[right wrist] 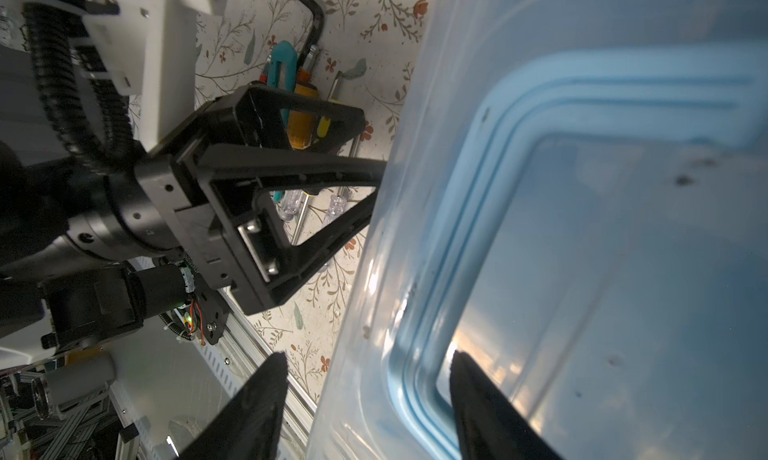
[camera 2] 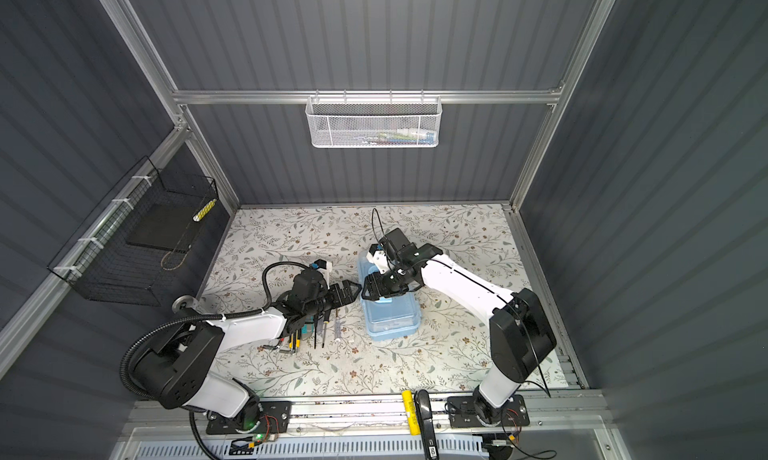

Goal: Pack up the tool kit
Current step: 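Lower right gripper onto the blue handle and close on it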

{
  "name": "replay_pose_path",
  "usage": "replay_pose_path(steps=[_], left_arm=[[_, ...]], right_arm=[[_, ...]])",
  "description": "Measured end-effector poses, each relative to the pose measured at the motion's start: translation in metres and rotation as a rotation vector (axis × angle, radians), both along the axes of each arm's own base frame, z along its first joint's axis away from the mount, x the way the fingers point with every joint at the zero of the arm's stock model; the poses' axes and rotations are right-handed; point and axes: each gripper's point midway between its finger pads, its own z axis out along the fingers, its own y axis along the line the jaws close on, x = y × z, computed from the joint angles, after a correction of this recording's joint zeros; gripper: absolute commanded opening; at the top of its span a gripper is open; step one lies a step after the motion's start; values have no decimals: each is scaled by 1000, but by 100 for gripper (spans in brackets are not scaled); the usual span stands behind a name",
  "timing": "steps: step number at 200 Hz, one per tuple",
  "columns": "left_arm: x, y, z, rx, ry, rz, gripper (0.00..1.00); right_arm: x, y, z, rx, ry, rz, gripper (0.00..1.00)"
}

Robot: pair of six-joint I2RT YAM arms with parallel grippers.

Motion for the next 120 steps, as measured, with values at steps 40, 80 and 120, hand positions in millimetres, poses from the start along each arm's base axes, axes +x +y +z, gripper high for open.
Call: replay_pose_path(steps=[40,80,120], left_arm=[[0,0,-1,3,2,0,99],[2,-2,-1,7,-1,2,99],[4,-2,-1,16,-6,14,99]], right_arm=[[0,0,1,77,23,6,63],[0,-5,7,258,90,24,60],[0,-13,17,440,146,67,57]])
